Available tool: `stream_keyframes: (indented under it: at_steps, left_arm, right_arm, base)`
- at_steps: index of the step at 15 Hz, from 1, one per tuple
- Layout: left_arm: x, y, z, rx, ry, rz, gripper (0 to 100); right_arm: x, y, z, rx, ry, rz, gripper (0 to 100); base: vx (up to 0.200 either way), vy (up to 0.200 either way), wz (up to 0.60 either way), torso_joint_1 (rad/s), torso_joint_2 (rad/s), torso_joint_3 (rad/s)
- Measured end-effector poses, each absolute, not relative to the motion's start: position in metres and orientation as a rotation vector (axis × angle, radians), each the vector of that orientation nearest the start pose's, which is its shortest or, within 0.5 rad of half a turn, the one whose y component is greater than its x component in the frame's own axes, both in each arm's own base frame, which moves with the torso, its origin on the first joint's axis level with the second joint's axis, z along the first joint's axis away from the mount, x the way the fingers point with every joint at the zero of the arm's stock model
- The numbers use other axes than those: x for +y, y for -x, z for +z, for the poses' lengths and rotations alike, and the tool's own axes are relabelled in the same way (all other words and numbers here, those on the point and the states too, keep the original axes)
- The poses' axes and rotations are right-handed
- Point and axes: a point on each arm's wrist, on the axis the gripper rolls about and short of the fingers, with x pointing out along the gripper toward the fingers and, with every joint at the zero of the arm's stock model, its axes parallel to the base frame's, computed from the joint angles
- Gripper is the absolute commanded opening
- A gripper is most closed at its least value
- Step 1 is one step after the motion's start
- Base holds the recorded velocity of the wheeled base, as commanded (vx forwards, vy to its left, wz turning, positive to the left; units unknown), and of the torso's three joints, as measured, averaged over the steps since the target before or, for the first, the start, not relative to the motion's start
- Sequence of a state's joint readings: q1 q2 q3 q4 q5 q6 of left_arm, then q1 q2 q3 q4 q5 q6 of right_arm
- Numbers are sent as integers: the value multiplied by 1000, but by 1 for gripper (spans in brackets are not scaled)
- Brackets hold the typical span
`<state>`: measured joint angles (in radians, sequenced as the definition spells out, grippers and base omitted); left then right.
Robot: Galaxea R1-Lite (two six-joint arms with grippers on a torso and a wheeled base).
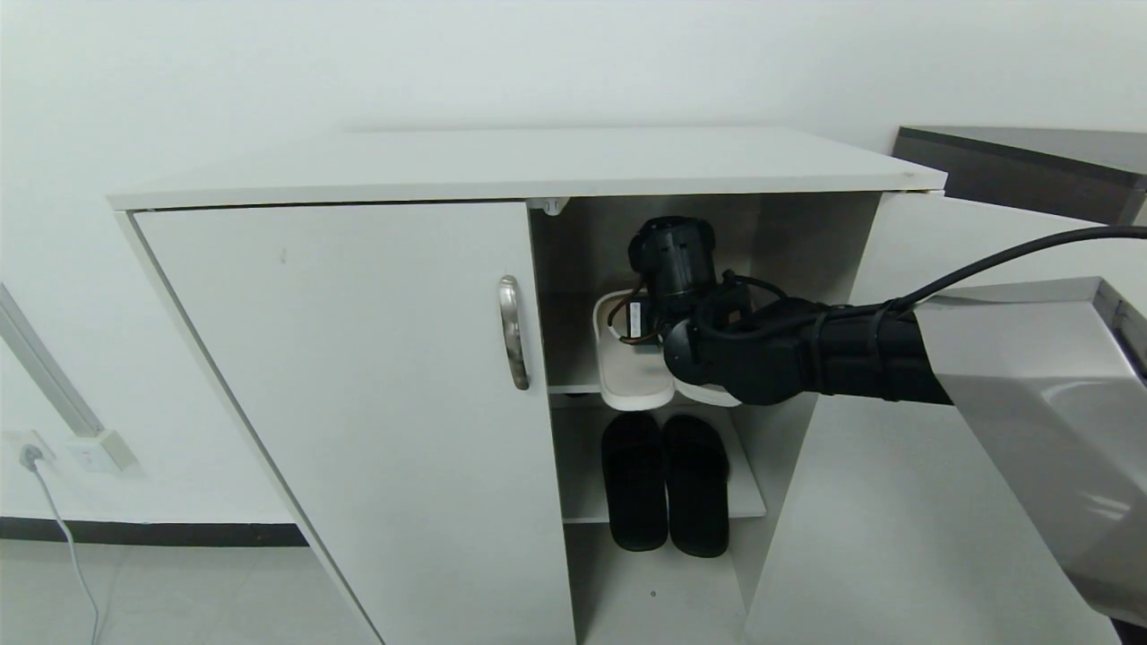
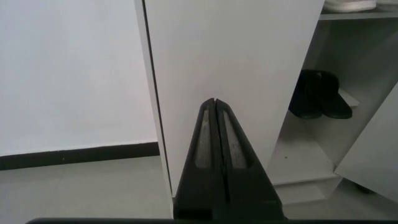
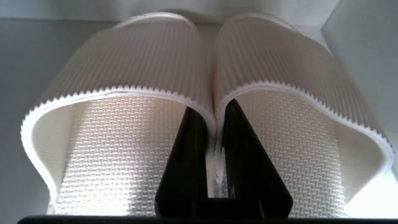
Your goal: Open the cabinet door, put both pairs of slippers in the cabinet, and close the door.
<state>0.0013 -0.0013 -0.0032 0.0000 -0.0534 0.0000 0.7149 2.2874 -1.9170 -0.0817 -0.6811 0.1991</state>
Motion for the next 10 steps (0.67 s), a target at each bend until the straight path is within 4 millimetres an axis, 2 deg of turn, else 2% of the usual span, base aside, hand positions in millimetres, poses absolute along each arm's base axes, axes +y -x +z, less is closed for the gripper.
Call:
stream_keyframes:
  at_steps: [1, 10]
  left_arm:
    - [-1, 23, 76, -4, 0, -52, 0]
    - [-1, 23, 76, -4, 0, -51, 0]
  right_arm:
    - [304, -372, 205, 225, -12, 12, 100]
    - [304, -370, 199, 242, -1, 11, 100]
  base:
    - [0, 0, 0, 0, 0, 0]
    - [0, 0, 0, 0, 0, 0]
